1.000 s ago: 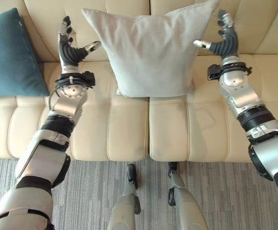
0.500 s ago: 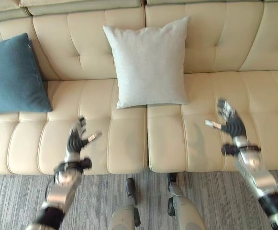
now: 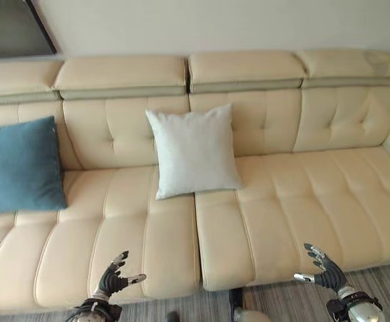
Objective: Pick up all the scattered cushions and arrange them neatly on the sofa.
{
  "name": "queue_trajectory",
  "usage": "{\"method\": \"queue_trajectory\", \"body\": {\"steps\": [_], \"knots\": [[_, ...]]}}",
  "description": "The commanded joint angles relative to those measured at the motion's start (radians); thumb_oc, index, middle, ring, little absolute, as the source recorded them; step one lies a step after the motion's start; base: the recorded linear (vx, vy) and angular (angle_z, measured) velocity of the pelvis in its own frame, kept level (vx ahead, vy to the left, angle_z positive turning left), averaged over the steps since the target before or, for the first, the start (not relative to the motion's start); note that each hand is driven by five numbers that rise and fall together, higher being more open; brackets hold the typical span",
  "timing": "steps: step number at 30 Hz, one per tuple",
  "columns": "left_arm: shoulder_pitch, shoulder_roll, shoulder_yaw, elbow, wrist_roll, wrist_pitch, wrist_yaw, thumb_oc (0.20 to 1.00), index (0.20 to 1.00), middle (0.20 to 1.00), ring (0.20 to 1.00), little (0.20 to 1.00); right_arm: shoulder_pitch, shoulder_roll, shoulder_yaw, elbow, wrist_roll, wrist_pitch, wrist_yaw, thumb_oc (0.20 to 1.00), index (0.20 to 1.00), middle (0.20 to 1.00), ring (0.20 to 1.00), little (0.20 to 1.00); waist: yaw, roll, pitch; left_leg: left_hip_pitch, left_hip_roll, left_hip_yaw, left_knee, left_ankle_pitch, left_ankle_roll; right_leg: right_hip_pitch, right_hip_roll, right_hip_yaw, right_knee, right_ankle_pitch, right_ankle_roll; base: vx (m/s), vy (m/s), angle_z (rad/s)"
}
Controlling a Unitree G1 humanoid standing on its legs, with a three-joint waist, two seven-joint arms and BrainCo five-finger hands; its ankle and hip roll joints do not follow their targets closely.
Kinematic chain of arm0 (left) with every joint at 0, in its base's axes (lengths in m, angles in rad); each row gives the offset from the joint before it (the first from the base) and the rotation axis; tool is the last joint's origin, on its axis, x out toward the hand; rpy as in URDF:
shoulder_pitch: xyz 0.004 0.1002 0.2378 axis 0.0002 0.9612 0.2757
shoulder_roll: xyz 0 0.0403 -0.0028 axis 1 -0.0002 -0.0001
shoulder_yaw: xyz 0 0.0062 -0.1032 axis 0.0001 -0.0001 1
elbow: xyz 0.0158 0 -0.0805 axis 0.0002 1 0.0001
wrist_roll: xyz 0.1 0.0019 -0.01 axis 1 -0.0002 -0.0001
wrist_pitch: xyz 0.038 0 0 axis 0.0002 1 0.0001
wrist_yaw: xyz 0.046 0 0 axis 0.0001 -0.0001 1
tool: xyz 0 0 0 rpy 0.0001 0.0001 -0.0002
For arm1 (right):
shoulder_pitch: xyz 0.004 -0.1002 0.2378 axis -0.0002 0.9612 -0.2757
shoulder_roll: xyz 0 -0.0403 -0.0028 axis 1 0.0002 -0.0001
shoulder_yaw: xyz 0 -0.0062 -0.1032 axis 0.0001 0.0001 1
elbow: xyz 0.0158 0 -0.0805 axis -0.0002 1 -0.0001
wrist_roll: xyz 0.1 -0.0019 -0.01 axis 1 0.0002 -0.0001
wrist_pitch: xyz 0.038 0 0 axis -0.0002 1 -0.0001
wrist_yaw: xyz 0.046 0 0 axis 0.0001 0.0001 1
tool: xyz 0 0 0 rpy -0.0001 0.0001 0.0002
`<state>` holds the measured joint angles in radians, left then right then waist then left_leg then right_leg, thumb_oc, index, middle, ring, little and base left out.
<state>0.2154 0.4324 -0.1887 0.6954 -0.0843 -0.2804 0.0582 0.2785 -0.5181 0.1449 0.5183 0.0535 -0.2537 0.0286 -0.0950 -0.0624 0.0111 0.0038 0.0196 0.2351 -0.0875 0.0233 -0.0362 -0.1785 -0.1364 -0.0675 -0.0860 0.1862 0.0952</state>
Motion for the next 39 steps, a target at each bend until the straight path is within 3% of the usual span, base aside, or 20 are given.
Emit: {"method": "queue_trajectory", "body": {"steps": [1,2,3,7,9,10,12,14,16,17,19,21,23,29,33,39], "knots": [[-0.059,0.007,0.037,-0.009,0.033,-0.024,0.02,1.0,1.0,1.0,1.0,1.0,-0.106,-0.009,0.001,-0.037,-0.017,-0.02,-0.026,1.0,1.0,1.0,1.0,1.0,0.0,0.039,0.071,-0.007,-0.007,-0.021,0.0,-0.027,-0.013,0.049,-0.009,-0.031,0.136,-0.113,0.11,-0.09,0.015,-0.32],[-0.072,0.008,0.036,-0.002,0.029,-0.021,0.025,1.0,1.0,1.0,1.0,1.0,-0.119,0.003,0.012,-0.019,-0.017,-0.014,-0.029,1.0,1.0,1.0,1.0,1.0,0.0,0.037,0.08,-0.008,-0.003,-0.014,0.0,-0.023,-0.011,0.034,-0.009,-0.029,0.178,-0.103,0.117,-0.29,-0.009,-0.37],[-0.101,0.017,0.021,-0.009,0.033,-0.013,0.029,1.0,1.0,1.0,1.0,1.0,-0.145,0.041,0.032,0.035,-0.002,-0.009,-0.039,1.0,1.0,1.0,1.0,1.0,0.013,0.047,0.108,-0.027,0.026,-0.014,0.003,0.004,0.0,0.018,0.01,-0.036,0.332,-0.169,0.11,-0.29,-0.011,-0.3],[-0.112,0.025,0.016,-0.012,0.035,-0.008,0.033,1.0,1.0,1.0,1.0,1.0,-0.142,0.058,0.047,0.053,0.0,-0.009,-0.04,1.0,1.0,1.0,1.0,1.0,0.029,0.042,0.106,-0.054,0.036,-0.023,0.011,0.023,0.002,0.038,0.039,-0.015,0.473,-0.215,0.097,-0.23,-0.074,0.0],[-0.107,0.022,0.015,-0.019,0.036,-0.004,0.04,1.0,1.0,1.0,1.0,1.0,-0.142,0.064,0.05,0.056,-0.001,-0.008,-0.044,1.0,1.0,1.0,1.0,1.0,0.046,0.028,0.104,-0.078,0.041,-0.029,0.018,0.039,-0.004,0.06,0.051,-0.009,0.485,-0.219,0.087,-0.21,-0.2,0.12],[-0.109,0.019,0.011,-0.013,0.037,-0.004,0.04,1.0,1.0,1.0,1.0,1.0,-0.139,0.069,0.059,0.067,0.005,-0.005,-0.047,1.0,1.0,1.0,1.0,1.0,0.06,0.008,0.096,-0.112,0.043,-0.034,0.026,0.06,-0.018,0.117,0.065,-0.02,0.365,-0.289,0.053,-0.15,-0.183,0.13],[-0.11,0.017,0.01,-0.01,0.037,-0.003,0.043,1.0,1.0,1.0,1.0,1.0,-0.141,0.066,0.058,0.066,0.01,-0.004,-0.048,1.0,1.0,1.0,1.0,1.0,0.06,0.005,0.094,-0.135,0.053,-0.037,0.035,0.069,-0.026,0.126,0.077,-0.018,0.317,-0.3,0.044,-0.14,-0.171,0.05],[-0.107,0.011,0.005,-0.014,0.036,-0.001,0.038,1.0,1.0,1.0,1.0,1.0,-0.136,0.059,0.055,0.069,0.014,-0.007,-0.054,1.0,1.0,1.0,1.0,1.0,0.064,-0.001,0.097,-0.18,0.07,-0.037,0.055,0.093,-0.047,0.172,0.102,-0.016,0.181,-0.315,0.023,-0.21,-0.209,0.08],[-0.118,-0.001,-0.001,-0.012,0.03,0.005,0.043,1.0,1.0,1.0,1.0,1.0,-0.142,0.051,0.052,0.077,0.018,-0.002,-0.063,1.0,1.0,1.0,1.0,1.0,0.066,0.001,0.118,-0.232,0.086,-0.052,0.104,0.123,-0.075,0.172,0.112,-0.02,0.154,-0.303,0.011,-0.34,-0.154,0.21],[-0.13,-0.014,-0.008,-0.007,0.018,0.004,0.042,1.0,1.0,1.0,1.0,1.0,-0.157,0.034,0.056,0.074,0.013,0.001,-0.073,1.0,1.0,1.0,1.0,1.0,0.067,-0.005,0.14,-0.255,0.067,-0.1,0.182,0.078,-0.067,0.152,0.106,-0.016,0.157,-0.285,0.006,-0.34,-0.081,0.22],[-0.128,-0.021,-0.013,-0.006,0.017,0.003,0.039,1.0,1.0,1.0,1.0,1.0,-0.157,0.032,0.058,0.068,0.013,0.002,-0.069,1.0,1.0,1.0,1.0,1.0,0.062,-0.008,0.135,-0.252,0.052,-0.119,0.203,0.053,-0.058,0.143,0.102,-0.017,0.153,-0.273,0.007,-0.18,-0.029,0.0],[-0.119,-0.034,-0.022,-0.01,0.02,0.001,0.034,1.0,1.0,1.0,1.0,1.0,-0.16,0.025,0.059,0.07,0.015,0.003,-0.061,1.0,1.0,1.0,1.0,1.0,0.049,-0.025,0.118,-0.207,-0.004,-0.151,0.272,-0.056,-0.035,0.124,0.085,0.004,0.142,-0.242,0.01,-0.13,0.012,-0.28],[-0.115,-0.038,-0.022,-0.014,0.014,0.001,0.033,1.0,1.0,1.0,1.0,1.0,-0.163,0.025,0.061,0.071,0.016,0.004,-0.061,1.0,1.0,1.0,1.0,1.0,0.048,-0.025,0.113,-0.19,-0.022,-0.164,0.282,-0.082,-0.031,0.12,0.089,0.019,0.136,-0.235,0.011,-0.05,0.035,-0.31],[-0.117,-0.029,-0.041,-0.033,0.028,0.003,0.03,1.0,1.0,1.0,1.0,1.0,-0.141,0.056,0.041,0.087,0.047,0.008,-0.058,1.0,1.0,1.0,1.0,1.0,0.012,-0.006,0.059,-0.063,-0.022,-0.134,0.108,-0.066,-0.008,0.119,0.106,0.039,0.106,-0.205,0.028,0.02,0.072,-0.23],[-0.123,-0.022,-0.045,-0.041,0.042,0.007,0.027,1.0,1.0,1.0,1.0,1.0,-0.14,0.071,0.037,0.104,0.064,0.015,-0.054,1.0,1.0,1.0,1.0,1.0,0.004,-0.007,0.057,-0.035,-0.025,-0.119,0.076,-0.063,0.001,0.12,0.11,0.064,0.105,-0.194,0.032,-0.01,0.059,-0.22],[-0.143,-0.03,-0.06,-0.035,0.044,0.009,0.028,1.0,1.0,1.0,1.0,1.0,-0.171,0.111,0.035,0.107,0.116,0.016,-0.054,1.0,1.0,1.0,1.0,1.0,-0.016,-0.006,0.07,-0.016,-0.018,-0.043,0.074,-0.078,0.021,0.07,0.126,0.131,0.162,-0.177,0.05,-0.06,0.029,-0.57]]}}
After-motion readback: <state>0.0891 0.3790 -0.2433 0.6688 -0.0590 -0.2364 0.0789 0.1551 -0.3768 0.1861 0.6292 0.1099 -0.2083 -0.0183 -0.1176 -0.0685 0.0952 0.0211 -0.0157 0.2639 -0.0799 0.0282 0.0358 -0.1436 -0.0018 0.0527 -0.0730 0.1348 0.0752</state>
